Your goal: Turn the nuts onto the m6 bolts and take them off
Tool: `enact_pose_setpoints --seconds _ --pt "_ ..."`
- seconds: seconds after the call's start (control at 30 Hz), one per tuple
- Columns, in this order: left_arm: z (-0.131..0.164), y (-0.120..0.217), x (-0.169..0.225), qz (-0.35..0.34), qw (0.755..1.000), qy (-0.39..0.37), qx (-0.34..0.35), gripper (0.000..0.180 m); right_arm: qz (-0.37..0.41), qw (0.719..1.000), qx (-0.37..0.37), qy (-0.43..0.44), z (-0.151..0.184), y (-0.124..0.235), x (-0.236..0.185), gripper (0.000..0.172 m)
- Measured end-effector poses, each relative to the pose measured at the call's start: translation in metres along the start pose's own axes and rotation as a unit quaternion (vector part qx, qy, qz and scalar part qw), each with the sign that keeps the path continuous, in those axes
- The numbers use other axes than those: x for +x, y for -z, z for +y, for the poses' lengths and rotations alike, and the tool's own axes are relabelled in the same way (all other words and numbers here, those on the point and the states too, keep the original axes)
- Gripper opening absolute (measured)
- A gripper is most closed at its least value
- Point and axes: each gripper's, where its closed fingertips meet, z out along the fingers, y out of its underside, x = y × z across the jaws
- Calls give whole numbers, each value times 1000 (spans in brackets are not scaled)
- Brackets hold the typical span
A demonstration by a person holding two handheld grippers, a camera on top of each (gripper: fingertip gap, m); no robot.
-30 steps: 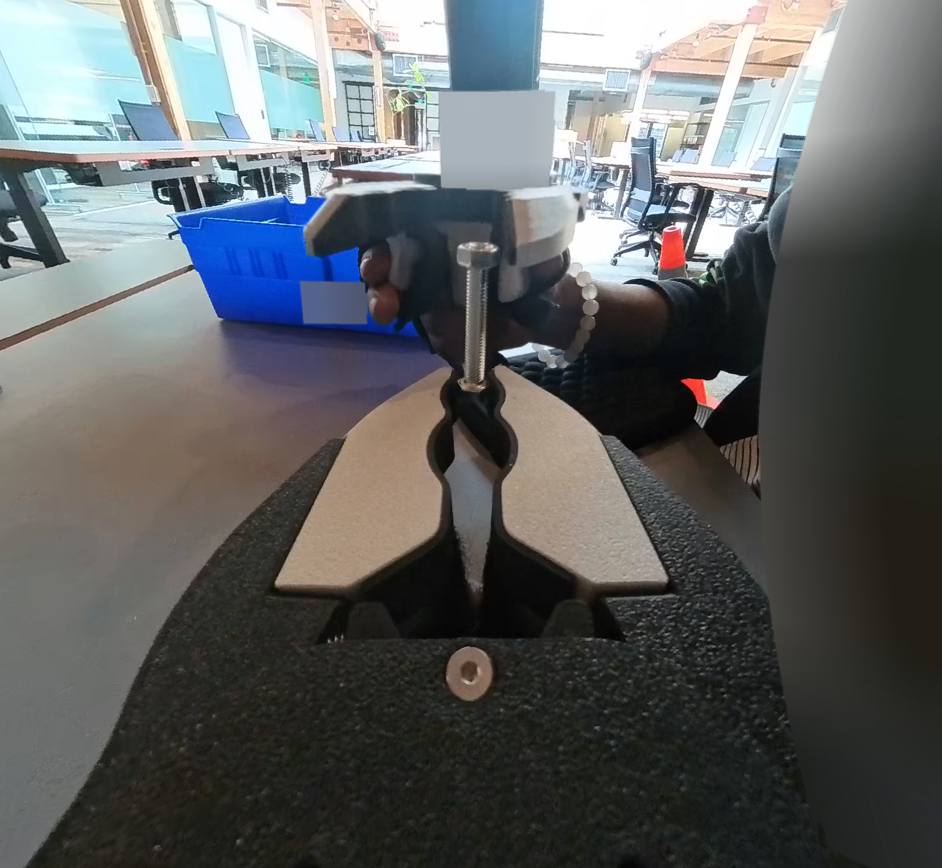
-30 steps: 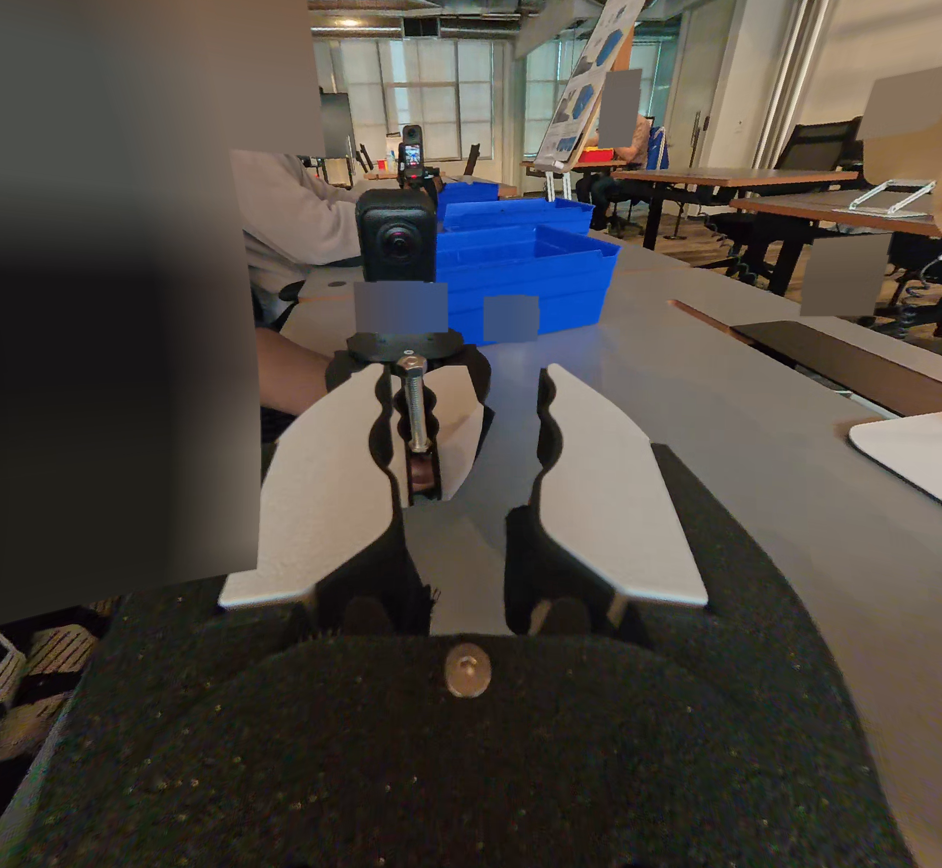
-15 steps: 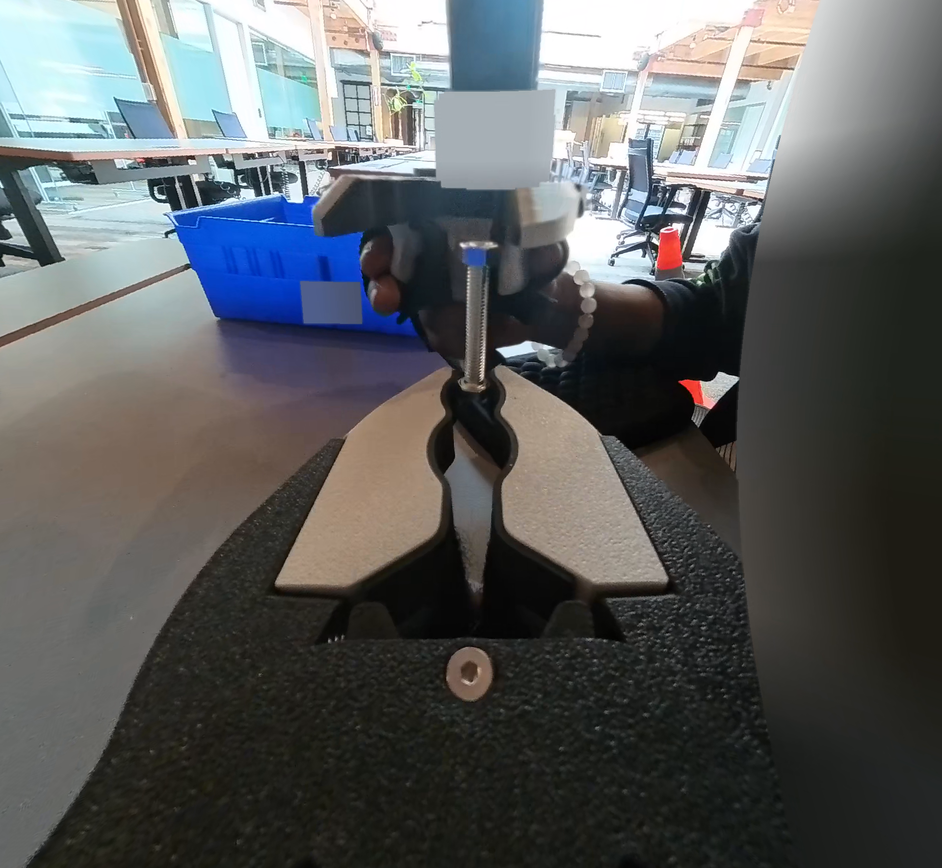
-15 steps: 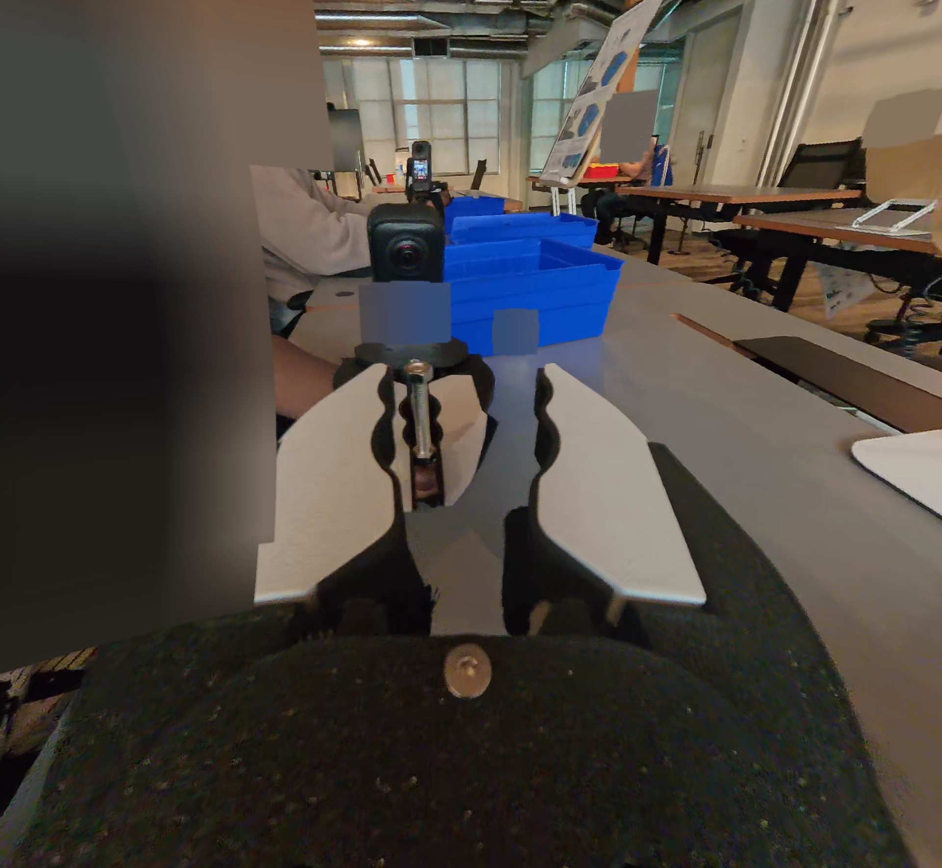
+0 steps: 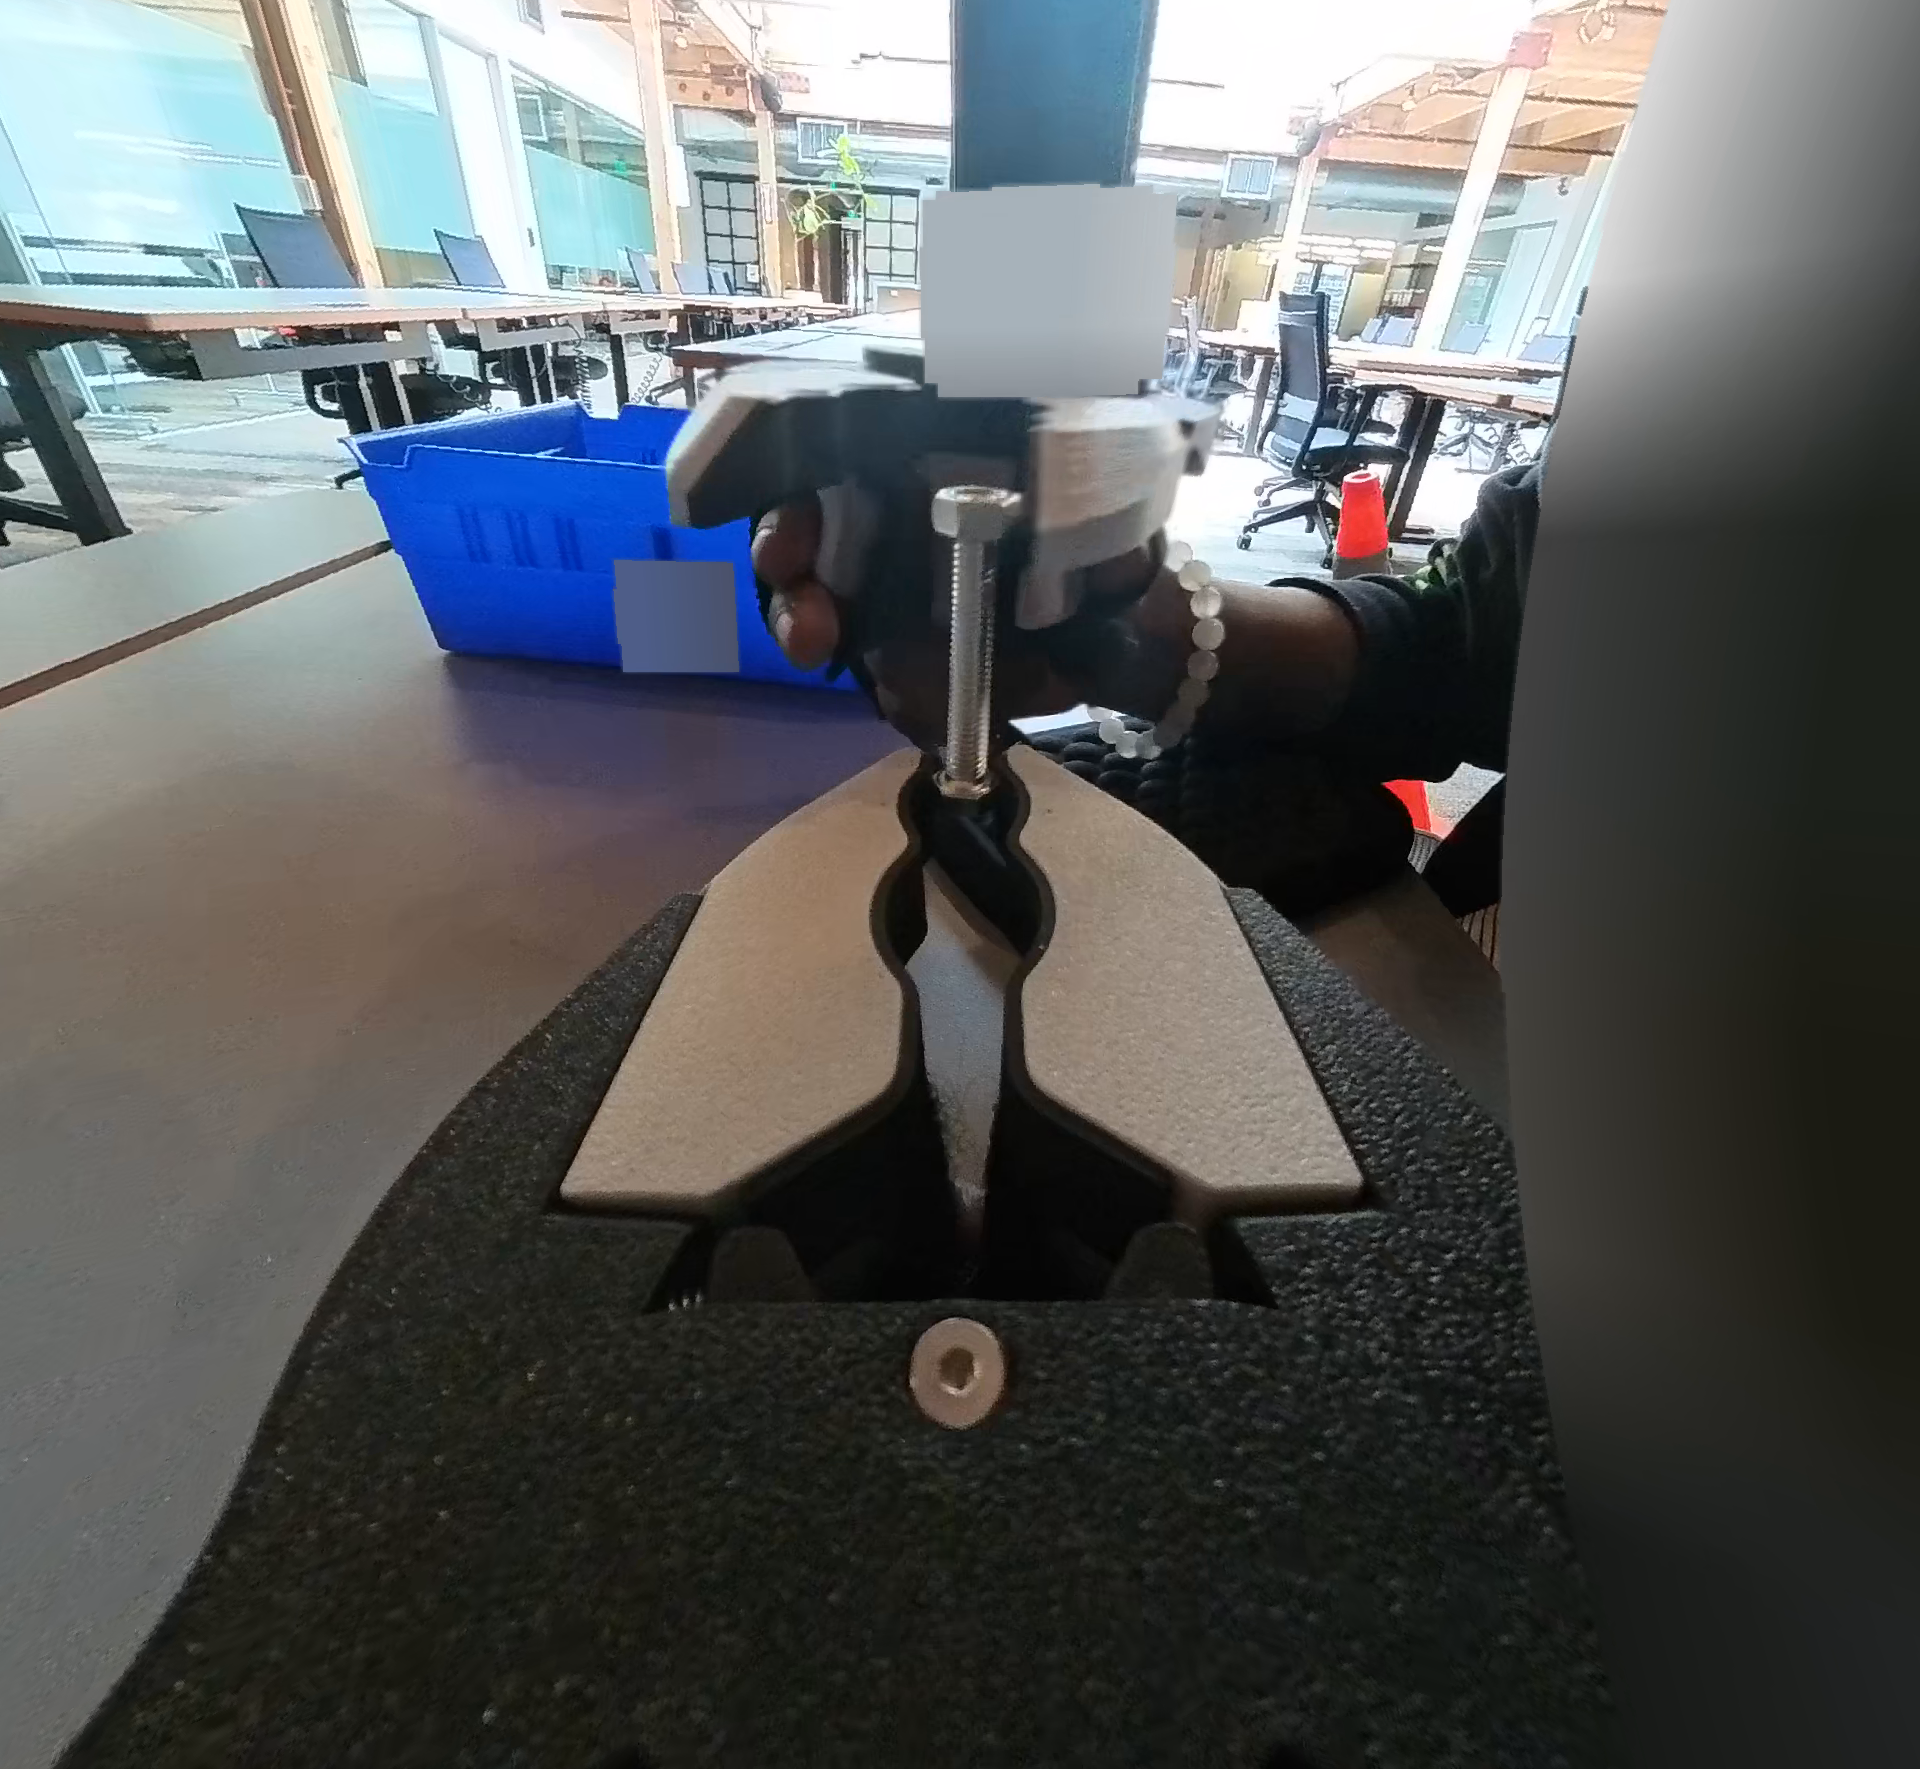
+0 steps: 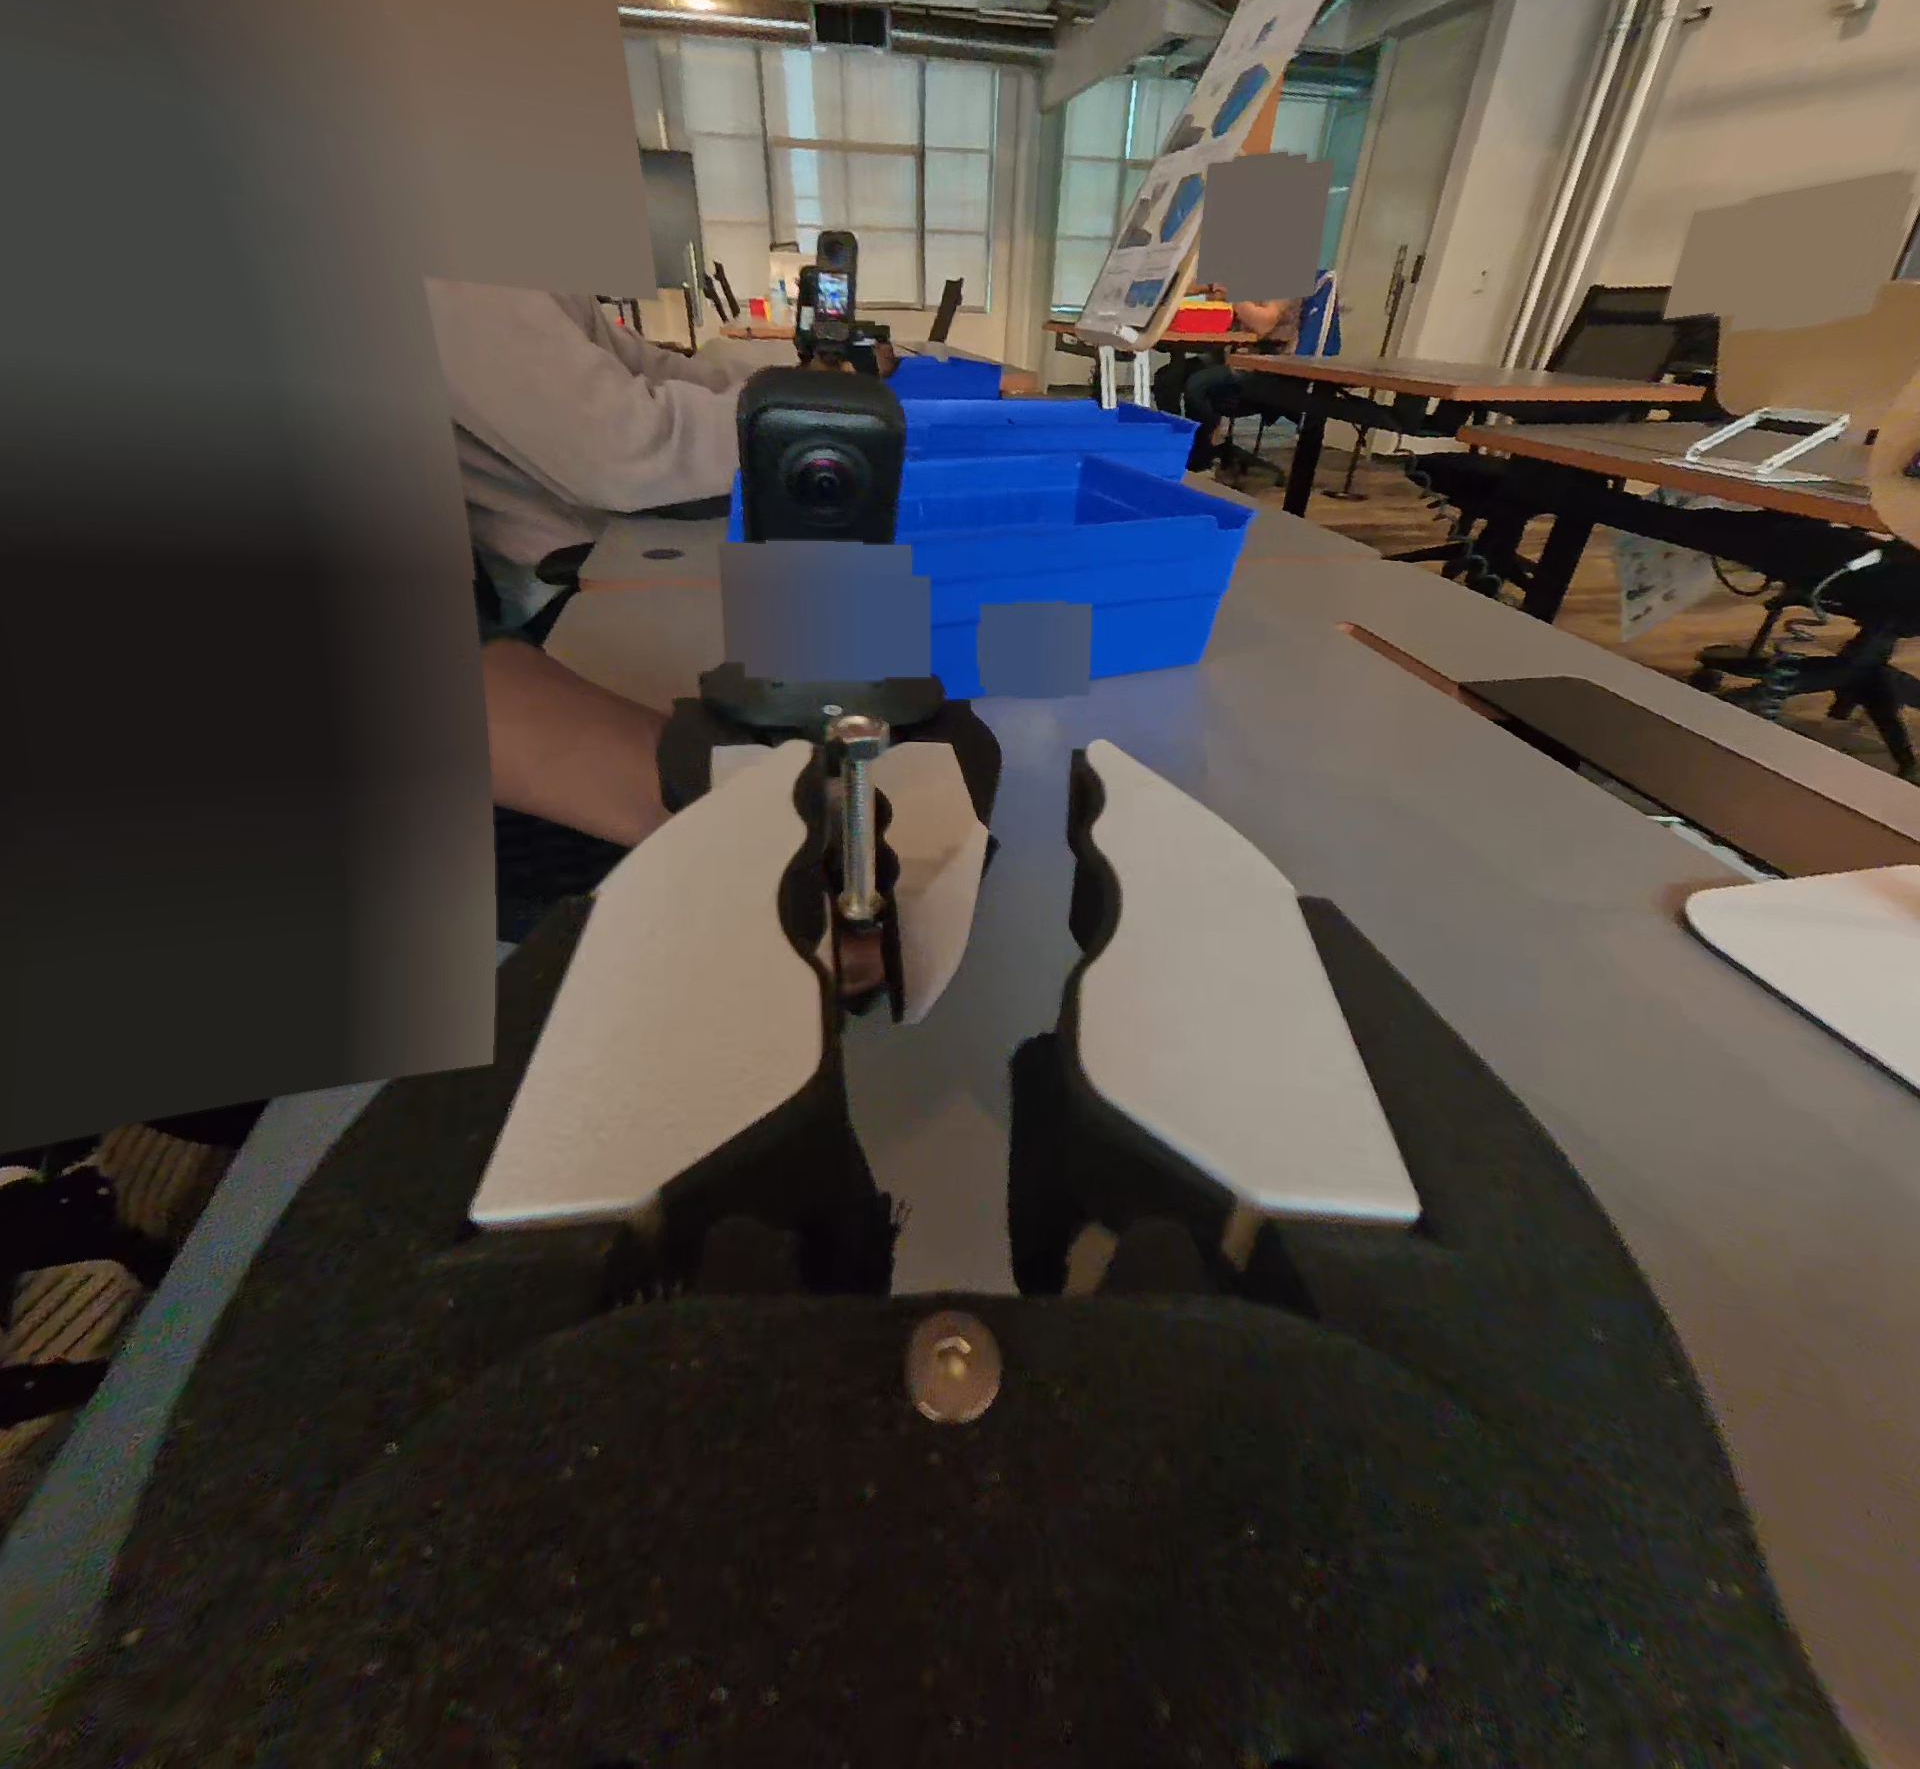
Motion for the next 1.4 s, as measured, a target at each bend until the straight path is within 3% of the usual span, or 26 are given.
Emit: enact_pose_setpoints --seconds 0.13,0.3,0.47,0.67,0.8,0.97,1.1,1.2,1.3,1.4 --pt "0 0 -1 -1 1000 2 2 9 10 999 27 -23 -7 8 10 28" --pt "0 0 -1 -2 1000 1 1 9 0 1000 18 -15 -6 0 0 51" --pt "-2 1 -3 -5 1000 7 7 9 14 999 21 -24 -5 6 10 32" --pt "-1 1 -1 -4 1000 1 3 9 -2 1000 15 -11 -3 0 0 43" --pt "-1 1 -1 -4 1000 0 4 9 25 999 20 -24 -4 7 14 28" --pt "-1 1 -1 -3 1000 1 4 9 -3 999 29 -21 -8 3 1 44" --pt "-1 1 -1 -2 1000 0 5 9 32 999 20 -26 -3 6 15 28" --pt "-1 1 -1 -4 1000 1 6 9 3 998 45 -33 -11 9 9 38" --pt "-1 1 -1 -3 1000 -1 4 9 -4 1000 24 -15 -7 2 0 51" --pt "-1 1 0 -2 1000 -1 5 9 15 999 22 -19 -5 3 7 38"
